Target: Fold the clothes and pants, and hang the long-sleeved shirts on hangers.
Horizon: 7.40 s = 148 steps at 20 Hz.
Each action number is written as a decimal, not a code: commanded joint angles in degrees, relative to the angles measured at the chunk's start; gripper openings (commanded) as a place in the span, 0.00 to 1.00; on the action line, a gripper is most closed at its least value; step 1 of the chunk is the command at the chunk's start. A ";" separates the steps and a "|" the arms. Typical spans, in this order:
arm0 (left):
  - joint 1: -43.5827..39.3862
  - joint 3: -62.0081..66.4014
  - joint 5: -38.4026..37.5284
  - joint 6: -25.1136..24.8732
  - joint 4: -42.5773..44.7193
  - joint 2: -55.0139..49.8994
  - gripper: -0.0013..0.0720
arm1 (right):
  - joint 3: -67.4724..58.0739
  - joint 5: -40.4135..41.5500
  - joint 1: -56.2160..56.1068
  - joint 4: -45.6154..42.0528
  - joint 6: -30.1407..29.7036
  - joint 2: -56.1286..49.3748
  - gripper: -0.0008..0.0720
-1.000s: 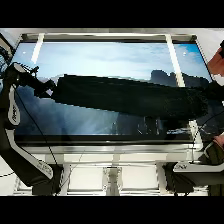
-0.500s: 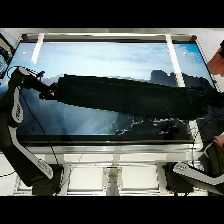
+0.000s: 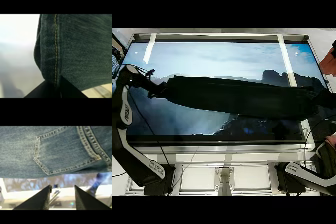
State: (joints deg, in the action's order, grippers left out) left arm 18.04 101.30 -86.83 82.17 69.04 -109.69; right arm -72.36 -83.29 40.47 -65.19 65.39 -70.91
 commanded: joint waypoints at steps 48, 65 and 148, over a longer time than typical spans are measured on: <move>-51.36 9.16 6.86 -0.94 -11.39 3.30 0.53 | 0.00 -4.22 -8.72 7.87 0.15 0.09 0.48; -21.31 -2.21 0.20 4.46 -0.17 7.19 0.91 | 5.79 28.81 -50.16 8.87 8.26 -9.49 0.18; -57.61 18.86 18.16 8.26 -12.68 -4.37 0.14 | -3.76 9.88 -30.10 -14.53 20.48 -5.68 0.48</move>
State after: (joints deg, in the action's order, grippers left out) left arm -39.20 120.18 -71.83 91.18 61.08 -112.33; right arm -76.09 -74.08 10.20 -81.01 85.89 -76.60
